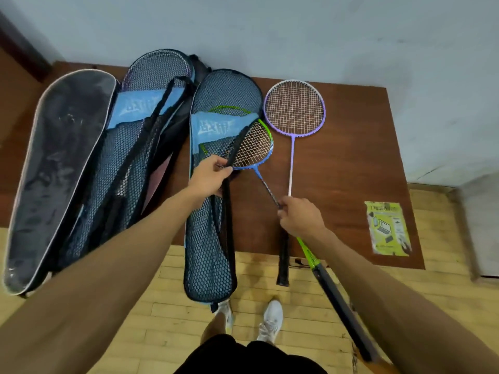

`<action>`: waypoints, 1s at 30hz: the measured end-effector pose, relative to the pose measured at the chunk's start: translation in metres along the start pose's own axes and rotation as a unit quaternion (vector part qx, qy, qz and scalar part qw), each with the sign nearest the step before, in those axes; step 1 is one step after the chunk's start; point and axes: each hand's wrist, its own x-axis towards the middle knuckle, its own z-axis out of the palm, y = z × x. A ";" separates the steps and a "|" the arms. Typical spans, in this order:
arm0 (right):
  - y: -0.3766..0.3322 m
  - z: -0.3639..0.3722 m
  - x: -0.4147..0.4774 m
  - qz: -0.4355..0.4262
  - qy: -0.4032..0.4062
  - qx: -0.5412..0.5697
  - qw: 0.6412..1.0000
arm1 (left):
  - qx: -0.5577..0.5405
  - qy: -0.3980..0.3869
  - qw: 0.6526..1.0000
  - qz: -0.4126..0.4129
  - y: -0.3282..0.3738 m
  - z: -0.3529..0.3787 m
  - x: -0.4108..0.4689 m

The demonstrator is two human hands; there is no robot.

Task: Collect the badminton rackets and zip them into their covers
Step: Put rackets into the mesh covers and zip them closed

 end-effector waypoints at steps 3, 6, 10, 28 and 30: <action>-0.035 -0.003 0.034 0.035 0.011 0.081 0.996 | -0.018 -0.042 0.999 0.004 -0.008 -0.017 0.009; -0.059 0.003 0.065 0.052 0.010 0.167 0.984 | -0.015 -0.047 0.999 0.022 -0.010 -0.034 0.023; -0.091 0.018 0.098 0.070 0.047 0.262 0.961 | -0.025 -0.093 0.995 0.039 -0.006 -0.042 0.039; -0.097 0.034 0.140 0.193 -0.006 0.542 0.818 | 0.094 -0.096 0.990 0.036 -0.063 -0.013 0.057; -0.092 0.035 0.135 0.189 -0.012 0.537 0.822 | 0.123 -0.083 0.988 0.030 -0.069 -0.008 0.049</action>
